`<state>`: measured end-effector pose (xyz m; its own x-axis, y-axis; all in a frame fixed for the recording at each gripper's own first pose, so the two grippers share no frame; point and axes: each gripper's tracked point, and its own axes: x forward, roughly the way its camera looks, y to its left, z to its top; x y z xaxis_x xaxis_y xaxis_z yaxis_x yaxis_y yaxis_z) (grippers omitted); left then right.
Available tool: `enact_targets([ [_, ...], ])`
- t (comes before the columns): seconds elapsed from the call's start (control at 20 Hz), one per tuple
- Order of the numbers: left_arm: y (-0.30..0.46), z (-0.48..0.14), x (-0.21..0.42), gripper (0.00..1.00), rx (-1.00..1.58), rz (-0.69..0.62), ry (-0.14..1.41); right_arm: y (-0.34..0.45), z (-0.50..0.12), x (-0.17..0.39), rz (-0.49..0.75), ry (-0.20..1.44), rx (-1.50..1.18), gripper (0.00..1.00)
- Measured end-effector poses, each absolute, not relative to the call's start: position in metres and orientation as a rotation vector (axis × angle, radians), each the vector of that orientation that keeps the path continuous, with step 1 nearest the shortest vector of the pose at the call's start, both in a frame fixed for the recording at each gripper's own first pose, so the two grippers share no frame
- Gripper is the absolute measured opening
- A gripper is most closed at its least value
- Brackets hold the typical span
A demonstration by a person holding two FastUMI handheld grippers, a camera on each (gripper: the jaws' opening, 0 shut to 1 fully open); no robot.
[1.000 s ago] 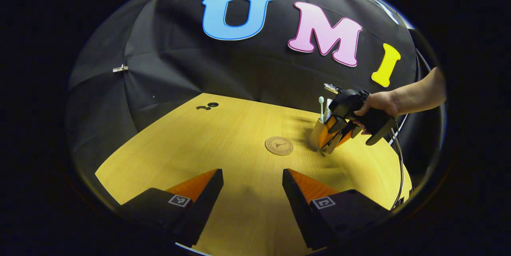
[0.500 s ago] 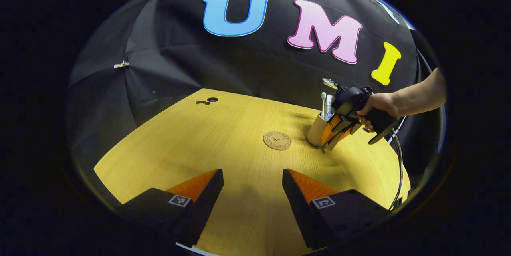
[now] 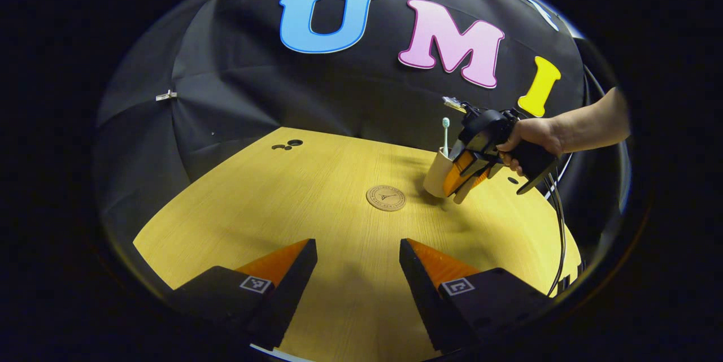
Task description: Put the toothbrush and toothpaste on the desktop into the cup, then pick up the cup and place it on the coaster on the desktop.
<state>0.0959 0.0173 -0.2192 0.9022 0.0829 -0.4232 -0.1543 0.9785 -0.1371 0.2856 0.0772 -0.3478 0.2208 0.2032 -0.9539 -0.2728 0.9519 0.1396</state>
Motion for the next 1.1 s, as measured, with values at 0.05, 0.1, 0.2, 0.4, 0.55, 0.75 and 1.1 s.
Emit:
enact_targets([
  [0.05,0.017,-0.219,0.096,0.93,-0.166,0.122,0.428,0.083,-0.347,0.285,0.338,1.305,-0.071,0.29],
  [0.1,0.018,-0.218,0.096,0.93,-0.163,0.122,0.428,0.089,-0.345,0.286,0.347,1.3,-0.081,0.29],
  [0.2,0.018,-0.217,0.095,0.94,-0.165,0.118,0.424,0.104,-0.343,0.288,0.368,1.296,-0.099,0.29],
  [0.4,0.022,-0.218,0.089,0.93,-0.197,0.126,0.423,0.135,-0.344,0.283,0.405,1.3,-0.124,0.29],
  [0.55,0.026,-0.217,0.083,0.93,-0.221,0.134,0.421,0.154,-0.347,0.276,0.433,1.307,-0.154,0.28],
  [0.75,0.034,-0.219,0.075,0.92,-0.241,0.148,0.425,0.177,-0.351,0.27,0.459,1.309,-0.188,0.29],
  [1.1,0.051,-0.226,0.058,0.92,-0.239,0.179,0.444,0.195,-0.36,0.265,0.473,1.311,-0.248,0.28],
])
